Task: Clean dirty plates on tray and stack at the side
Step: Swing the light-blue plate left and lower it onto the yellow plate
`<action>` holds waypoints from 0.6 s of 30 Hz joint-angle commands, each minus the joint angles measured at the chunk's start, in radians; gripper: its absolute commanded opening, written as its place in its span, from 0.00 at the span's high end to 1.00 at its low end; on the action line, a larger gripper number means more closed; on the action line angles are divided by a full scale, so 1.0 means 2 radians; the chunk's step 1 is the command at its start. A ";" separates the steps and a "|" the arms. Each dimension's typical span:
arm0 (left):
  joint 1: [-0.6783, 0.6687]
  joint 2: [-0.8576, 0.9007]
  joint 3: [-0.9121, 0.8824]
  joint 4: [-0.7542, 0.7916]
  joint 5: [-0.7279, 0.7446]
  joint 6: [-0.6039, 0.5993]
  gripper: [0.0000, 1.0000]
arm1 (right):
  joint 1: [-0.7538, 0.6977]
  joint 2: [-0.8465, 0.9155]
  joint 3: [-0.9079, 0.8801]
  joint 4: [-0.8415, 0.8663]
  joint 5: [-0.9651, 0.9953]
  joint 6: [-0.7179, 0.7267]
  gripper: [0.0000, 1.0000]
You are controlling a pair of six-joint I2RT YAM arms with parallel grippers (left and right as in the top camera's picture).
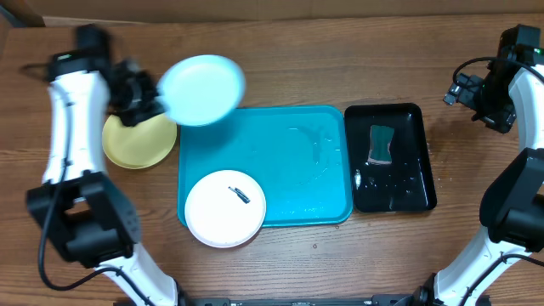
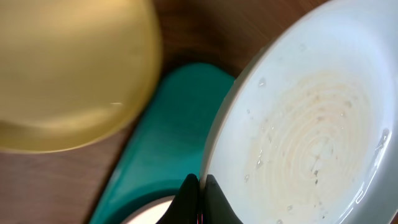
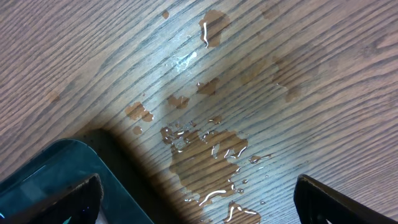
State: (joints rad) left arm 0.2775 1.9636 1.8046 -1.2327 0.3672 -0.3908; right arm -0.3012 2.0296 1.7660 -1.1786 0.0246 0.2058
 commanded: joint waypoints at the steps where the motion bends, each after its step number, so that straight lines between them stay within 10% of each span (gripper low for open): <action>1: 0.060 -0.006 0.005 -0.014 -0.044 -0.009 0.96 | -0.002 -0.010 0.006 0.002 -0.002 0.002 0.00; 18: 0.162 -0.004 0.004 -0.021 -0.250 -0.022 0.96 | -0.002 -0.010 0.006 0.002 -0.002 0.002 0.00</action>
State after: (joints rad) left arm 0.6022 1.9636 1.8046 -1.2835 -0.0280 -0.4202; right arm -0.3012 2.0296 1.7660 -1.1786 0.0250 0.2054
